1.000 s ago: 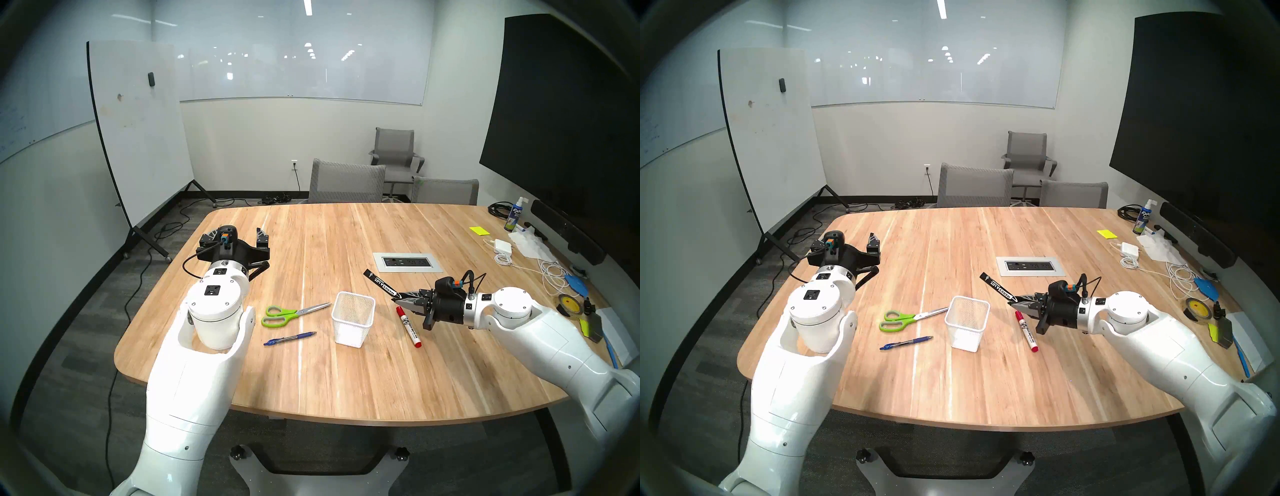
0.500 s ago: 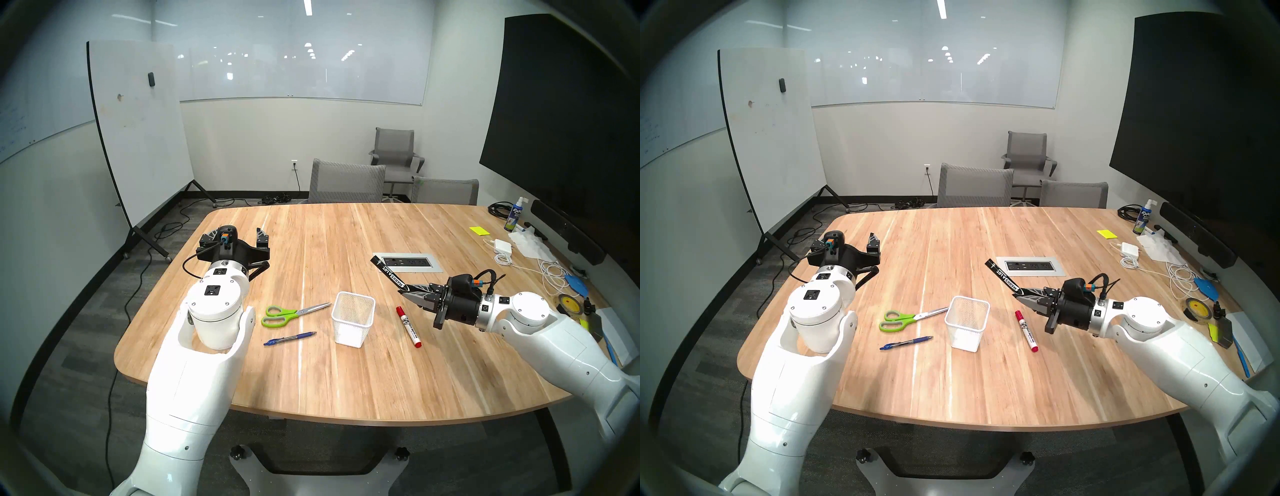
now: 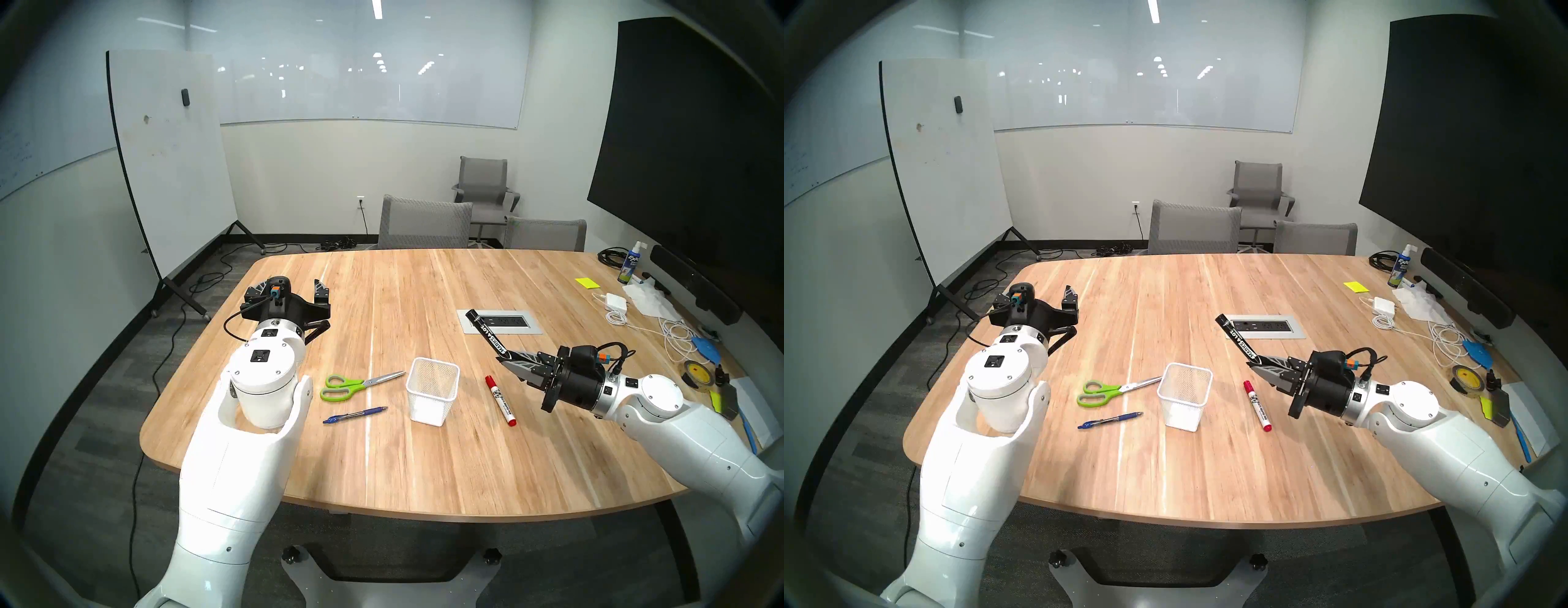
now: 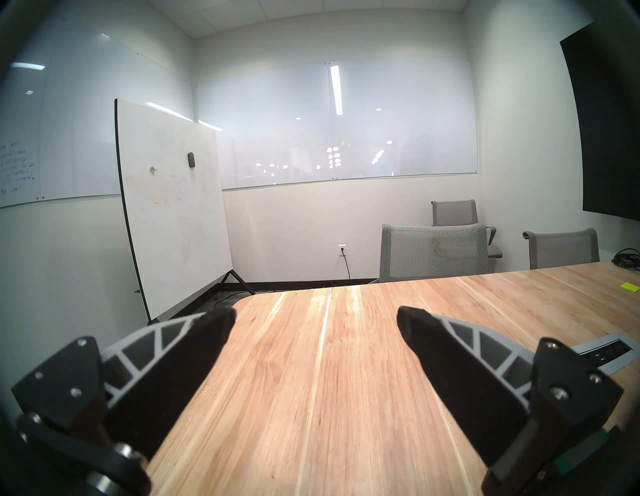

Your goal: Place the pen, the marker, and the scissors into the pen holder

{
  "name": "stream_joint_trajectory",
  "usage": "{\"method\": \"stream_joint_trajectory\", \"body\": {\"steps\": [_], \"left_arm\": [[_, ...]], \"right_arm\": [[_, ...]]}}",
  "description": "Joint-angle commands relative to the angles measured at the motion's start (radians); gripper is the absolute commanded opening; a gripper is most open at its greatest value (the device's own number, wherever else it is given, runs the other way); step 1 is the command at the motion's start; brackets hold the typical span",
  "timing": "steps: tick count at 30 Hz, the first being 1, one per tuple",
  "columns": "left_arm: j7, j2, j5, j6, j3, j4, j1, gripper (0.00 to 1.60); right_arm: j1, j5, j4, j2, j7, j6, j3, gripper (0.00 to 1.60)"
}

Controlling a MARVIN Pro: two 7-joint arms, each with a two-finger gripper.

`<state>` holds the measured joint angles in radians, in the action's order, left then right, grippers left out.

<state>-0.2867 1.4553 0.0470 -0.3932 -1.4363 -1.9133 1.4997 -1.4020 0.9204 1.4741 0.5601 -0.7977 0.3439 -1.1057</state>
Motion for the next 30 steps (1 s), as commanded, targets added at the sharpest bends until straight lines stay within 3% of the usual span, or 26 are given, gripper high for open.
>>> {"method": "stream_joint_trajectory", "body": {"steps": [1,30], "left_arm": [[0.001,0.001,0.001,0.002,-0.001,-0.019,-0.007,1.6],[0.001,0.001,0.002,0.001,-0.001,-0.019,-0.007,1.6]], "right_arm": [[0.008,0.023,0.041,0.024,0.002,0.024,-0.015,0.0],[-0.064,0.073,0.112,0.052,-0.037,0.093,-0.034,0.0]]}}
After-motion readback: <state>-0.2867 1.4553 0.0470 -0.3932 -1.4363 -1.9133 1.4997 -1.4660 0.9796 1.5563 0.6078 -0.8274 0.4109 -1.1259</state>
